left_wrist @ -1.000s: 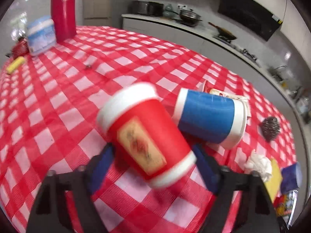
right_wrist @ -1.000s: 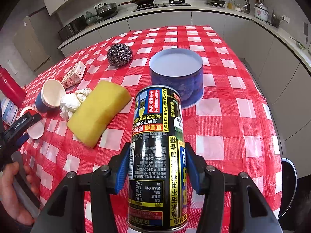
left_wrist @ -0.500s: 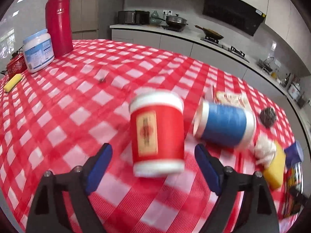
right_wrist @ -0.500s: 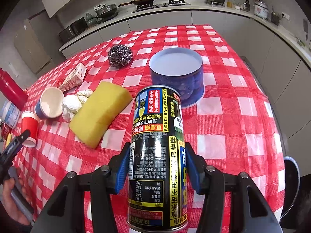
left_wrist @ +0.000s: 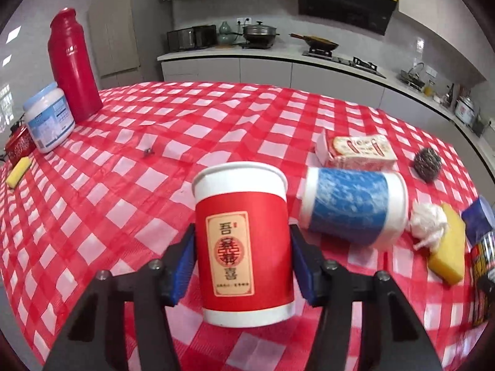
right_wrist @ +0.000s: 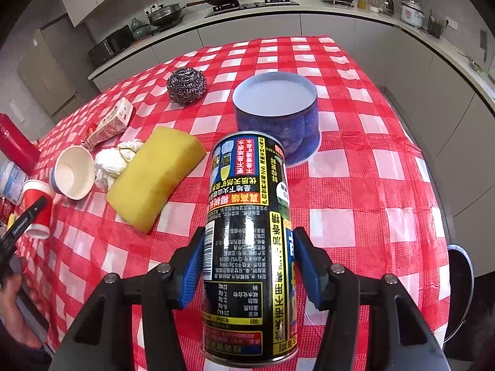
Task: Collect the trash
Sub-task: 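Release the red cup into the black bin with the left tool while the right drops the spray can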
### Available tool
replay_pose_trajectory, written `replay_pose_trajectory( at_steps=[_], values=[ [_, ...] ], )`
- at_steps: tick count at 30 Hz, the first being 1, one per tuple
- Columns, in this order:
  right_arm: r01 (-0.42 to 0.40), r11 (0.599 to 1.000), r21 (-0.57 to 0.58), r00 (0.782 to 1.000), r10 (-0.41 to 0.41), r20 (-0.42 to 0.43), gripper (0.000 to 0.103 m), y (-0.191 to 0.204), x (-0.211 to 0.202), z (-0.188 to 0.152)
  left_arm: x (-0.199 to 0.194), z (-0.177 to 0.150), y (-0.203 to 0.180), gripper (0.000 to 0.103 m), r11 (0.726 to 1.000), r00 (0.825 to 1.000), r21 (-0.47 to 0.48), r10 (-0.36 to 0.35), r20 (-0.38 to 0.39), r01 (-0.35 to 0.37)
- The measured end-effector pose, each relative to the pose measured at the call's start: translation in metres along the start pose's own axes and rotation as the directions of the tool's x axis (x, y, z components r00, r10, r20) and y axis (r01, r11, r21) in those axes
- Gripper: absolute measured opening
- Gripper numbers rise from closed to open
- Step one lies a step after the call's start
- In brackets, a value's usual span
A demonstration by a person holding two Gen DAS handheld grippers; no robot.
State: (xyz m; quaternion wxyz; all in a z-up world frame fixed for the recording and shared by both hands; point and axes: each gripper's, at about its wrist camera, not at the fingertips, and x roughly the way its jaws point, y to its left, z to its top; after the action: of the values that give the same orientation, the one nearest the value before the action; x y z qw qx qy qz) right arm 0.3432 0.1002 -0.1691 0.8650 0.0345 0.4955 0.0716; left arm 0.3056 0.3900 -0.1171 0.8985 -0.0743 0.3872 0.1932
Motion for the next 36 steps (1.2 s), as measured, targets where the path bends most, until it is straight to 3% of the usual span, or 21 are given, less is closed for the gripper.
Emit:
replay_pose_trajectory(
  at_steps=[8, 10, 12, 15, 23, 36],
  values=[
    [0.069, 0.997, -0.044, 0.997, -0.070, -0.027, 0.059, 0.011, 0.012, 0.008, 0.013, 0.001, -0.001, 0.065, 1.000, 0.999, 0.014, 0.000, -0.032, 0.001],
    [0.054, 0.997, -0.048, 0.998, -0.055, -0.022, 0.057, 0.013, 0.012, 0.009, 0.018, 0.002, -0.001, 0.066, 1.000, 0.999, 0.019, -0.007, -0.046, 0.008],
    [0.052, 0.997, -0.060, 0.998, -0.054, -0.017, 0.055, 0.015, 0.012, 0.008, 0.027, 0.003, 0.001, 0.063, 1.000, 0.996, 0.016, -0.025, -0.081, 0.026],
    [0.057, 0.996, -0.069, 0.998, -0.057, 0.003, 0.054, 0.016, 0.008, 0.004, 0.024, 0.000, 0.001, 0.056, 0.999, 0.998, 0.024, -0.033, -0.056, 0.035],
    [0.023, 0.997, -0.073, 0.998, -0.019, 0.057, 0.054, 0.014, -0.020, -0.006, -0.027, -0.011, -0.002, 0.055, 0.996, 0.996, 0.010, -0.086, 0.020, 0.086],
    [0.000, 0.997, -0.081, 0.991, 0.010, 0.135, 0.055, -0.028, -0.081, -0.023, -0.096, -0.038, -0.070, 0.055, 0.987, 0.985, 0.060, -0.154, 0.076, 0.150]
  ],
)
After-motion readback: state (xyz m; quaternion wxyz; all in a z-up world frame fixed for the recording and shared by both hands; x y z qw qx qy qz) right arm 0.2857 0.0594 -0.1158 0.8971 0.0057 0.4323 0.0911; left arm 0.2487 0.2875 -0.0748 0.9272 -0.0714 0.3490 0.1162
